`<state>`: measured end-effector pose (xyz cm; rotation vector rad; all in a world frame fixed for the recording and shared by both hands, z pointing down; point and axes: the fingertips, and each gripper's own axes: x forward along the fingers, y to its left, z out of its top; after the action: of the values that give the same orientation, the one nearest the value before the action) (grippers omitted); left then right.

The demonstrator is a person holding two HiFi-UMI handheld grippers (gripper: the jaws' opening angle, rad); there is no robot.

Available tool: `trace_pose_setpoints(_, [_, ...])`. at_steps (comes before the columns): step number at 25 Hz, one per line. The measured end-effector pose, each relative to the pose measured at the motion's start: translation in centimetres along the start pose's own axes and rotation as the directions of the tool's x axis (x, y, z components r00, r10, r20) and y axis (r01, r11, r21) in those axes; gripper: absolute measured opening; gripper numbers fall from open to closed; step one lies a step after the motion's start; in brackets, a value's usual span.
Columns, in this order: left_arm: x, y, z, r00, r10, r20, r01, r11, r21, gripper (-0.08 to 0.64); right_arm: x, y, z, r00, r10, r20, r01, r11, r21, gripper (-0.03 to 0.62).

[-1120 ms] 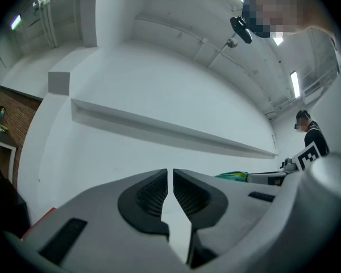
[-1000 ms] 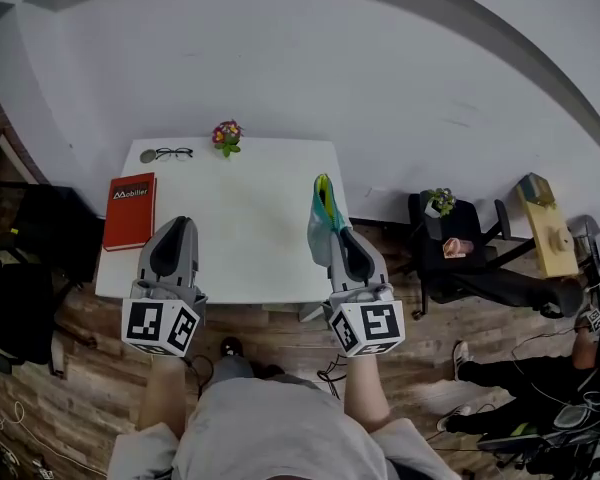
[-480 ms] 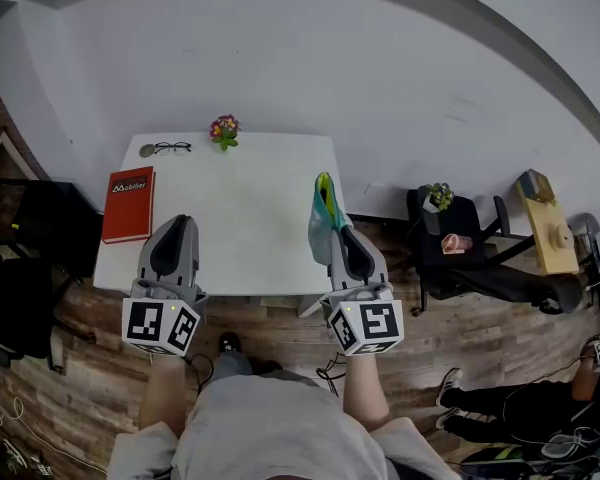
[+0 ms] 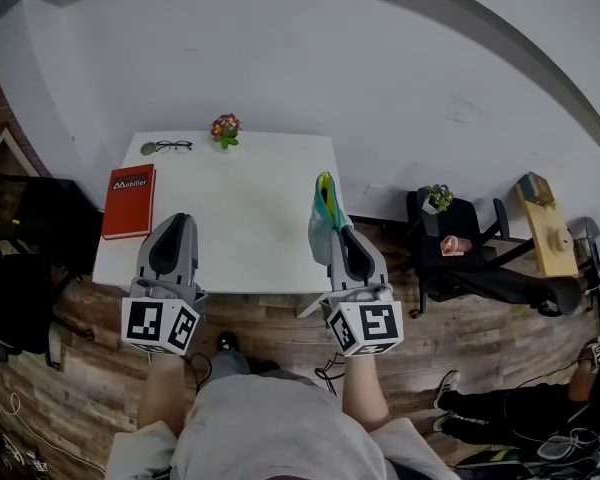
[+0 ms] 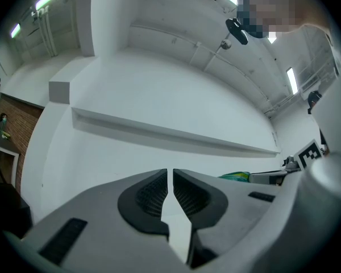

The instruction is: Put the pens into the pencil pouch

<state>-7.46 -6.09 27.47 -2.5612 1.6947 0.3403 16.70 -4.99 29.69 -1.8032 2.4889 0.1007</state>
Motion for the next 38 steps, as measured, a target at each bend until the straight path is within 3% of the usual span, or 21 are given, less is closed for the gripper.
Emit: trace_pose_setpoints(38, [-0.3, -1.9, -1.1, 0.999, -0.033, -0.022, 0.033, 0.999, -0.013, 0.051, -2.2, -0.6, -0.4, 1.0, -0.03, -0.007, 0.03, 1.0, -0.003, 0.057])
